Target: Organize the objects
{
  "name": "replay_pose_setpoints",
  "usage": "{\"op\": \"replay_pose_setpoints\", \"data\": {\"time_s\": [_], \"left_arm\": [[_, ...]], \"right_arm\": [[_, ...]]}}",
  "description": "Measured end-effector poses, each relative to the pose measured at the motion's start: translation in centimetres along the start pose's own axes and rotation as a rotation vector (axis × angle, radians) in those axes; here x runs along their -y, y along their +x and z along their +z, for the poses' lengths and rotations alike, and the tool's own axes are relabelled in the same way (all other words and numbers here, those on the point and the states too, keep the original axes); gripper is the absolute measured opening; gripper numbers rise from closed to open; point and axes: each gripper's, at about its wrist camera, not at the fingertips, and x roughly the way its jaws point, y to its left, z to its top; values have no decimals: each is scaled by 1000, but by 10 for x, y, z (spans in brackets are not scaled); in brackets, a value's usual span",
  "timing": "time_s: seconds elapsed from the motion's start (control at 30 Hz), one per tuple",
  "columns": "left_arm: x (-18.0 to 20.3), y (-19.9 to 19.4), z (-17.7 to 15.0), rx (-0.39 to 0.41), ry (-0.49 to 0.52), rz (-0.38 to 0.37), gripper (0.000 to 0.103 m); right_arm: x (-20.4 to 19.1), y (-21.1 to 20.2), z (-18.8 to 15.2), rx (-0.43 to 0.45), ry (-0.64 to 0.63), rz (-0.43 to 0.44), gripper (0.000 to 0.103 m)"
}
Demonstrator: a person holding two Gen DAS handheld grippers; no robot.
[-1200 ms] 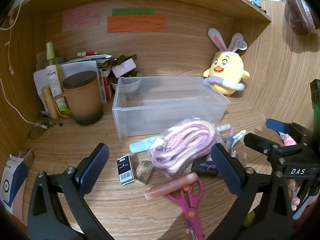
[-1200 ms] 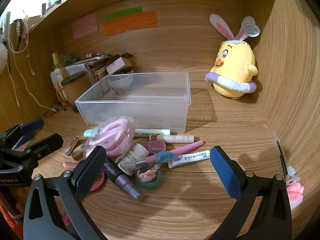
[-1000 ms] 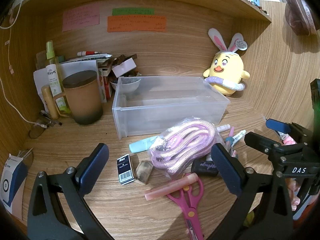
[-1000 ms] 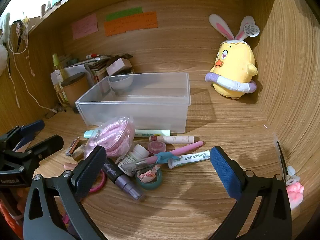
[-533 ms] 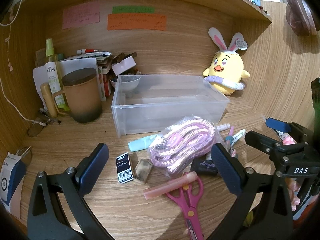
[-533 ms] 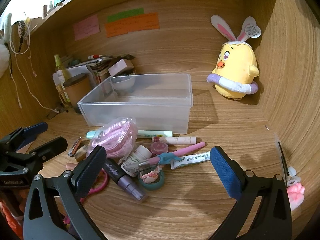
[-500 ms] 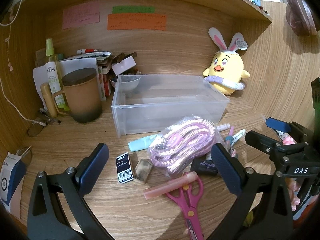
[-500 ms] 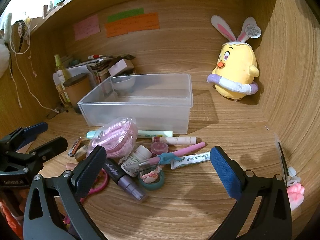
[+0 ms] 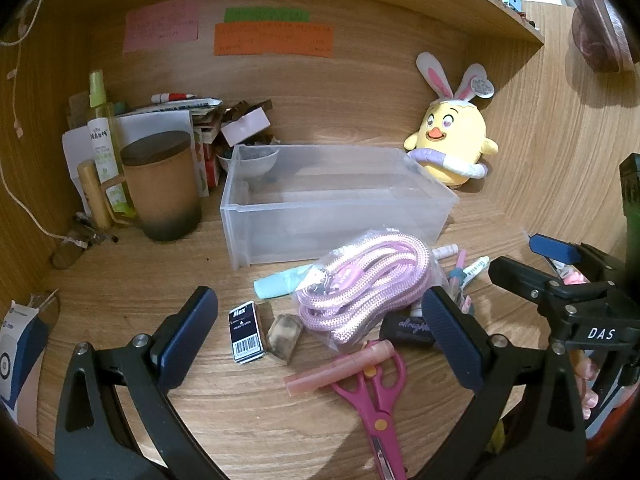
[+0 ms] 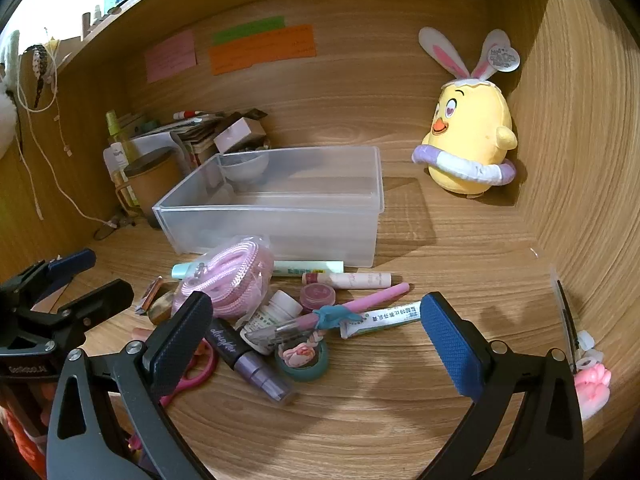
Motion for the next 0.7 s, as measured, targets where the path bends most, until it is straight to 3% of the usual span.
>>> {"op": "replay_pose_setpoints", "data": {"time_s": [0.3, 0.37, 0.53, 0.7], "left_arm": [[-26, 6, -5, -47, -71, -27, 102], [-35, 8, -6, -68, -87, -14, 86], [-61, 19, -13, -136, -135, 26, 76], [-78, 35, -18, -206, -173, 44, 60]], "right_arm": [[2, 3, -5, 6, -58, -34, 103], [7, 4, -6, 10, -59, -50, 103], [24, 10, -8, -14, -31, -71, 101], [37, 24, -12, -72, -12, -72, 85]]}}
